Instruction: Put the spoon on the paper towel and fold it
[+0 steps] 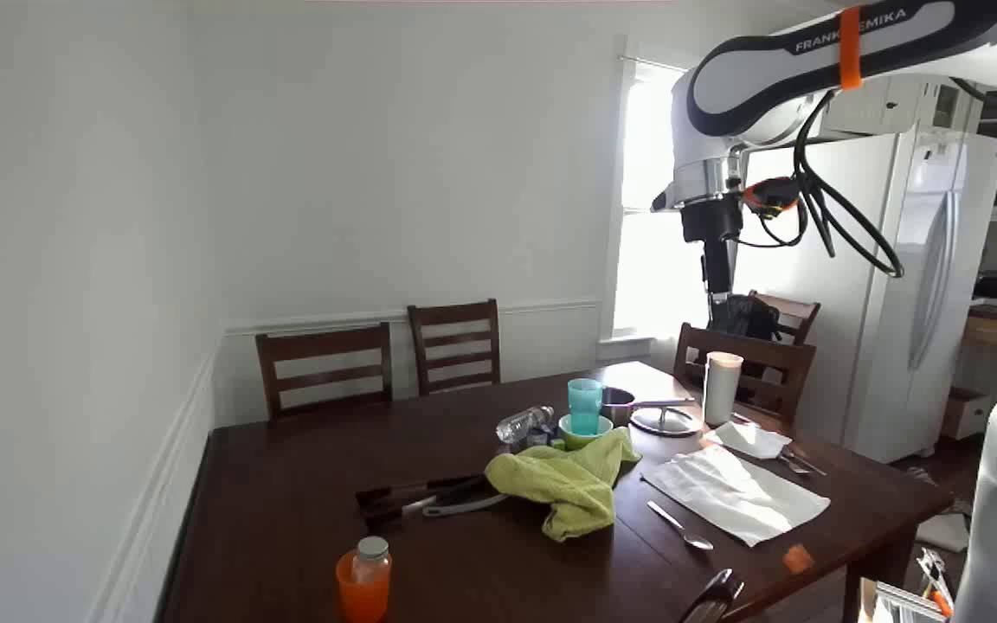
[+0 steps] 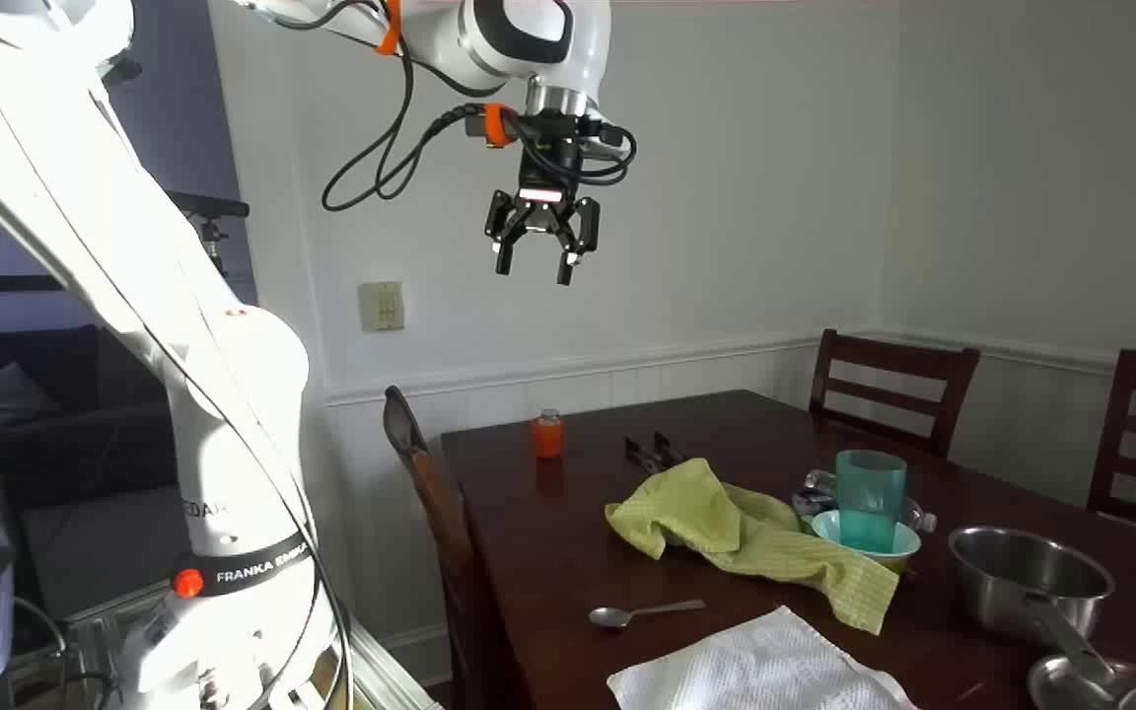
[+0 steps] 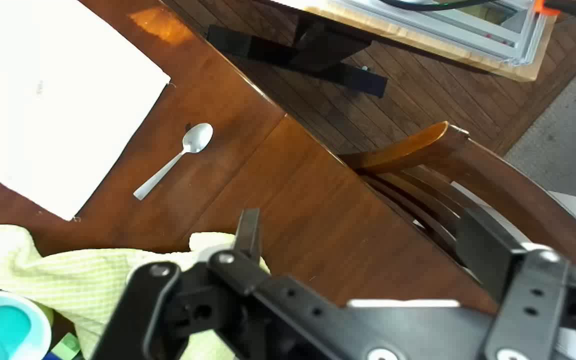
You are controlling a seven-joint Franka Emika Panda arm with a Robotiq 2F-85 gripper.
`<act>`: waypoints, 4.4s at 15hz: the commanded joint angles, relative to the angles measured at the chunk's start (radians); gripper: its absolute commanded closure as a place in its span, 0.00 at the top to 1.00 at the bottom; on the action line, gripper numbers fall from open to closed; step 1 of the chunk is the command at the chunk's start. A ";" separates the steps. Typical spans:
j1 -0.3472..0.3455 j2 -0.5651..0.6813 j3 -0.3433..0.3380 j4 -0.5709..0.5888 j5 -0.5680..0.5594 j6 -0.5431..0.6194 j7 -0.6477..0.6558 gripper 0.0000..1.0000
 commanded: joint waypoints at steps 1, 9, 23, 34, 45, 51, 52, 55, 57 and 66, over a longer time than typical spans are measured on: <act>-0.012 0.003 0.009 0.002 0.004 -0.002 -0.005 1.00; -0.012 0.003 0.009 0.003 0.004 -0.002 -0.005 1.00; -0.149 0.140 -0.007 -0.249 -0.069 0.343 0.172 1.00; -0.195 0.256 -0.012 -0.354 -0.045 0.644 0.217 1.00; -0.203 0.282 -0.003 -0.360 -0.046 0.677 0.314 1.00; -0.209 0.352 0.003 -0.375 -0.048 0.752 0.446 1.00; -0.212 0.367 0.003 -0.378 -0.054 0.778 0.466 1.00; -0.217 0.425 -0.003 -0.371 -0.046 0.845 0.493 1.00; -0.223 0.466 -0.007 -0.371 -0.046 0.926 0.507 1.00; -0.239 0.671 0.020 -0.374 0.216 1.190 0.368 1.00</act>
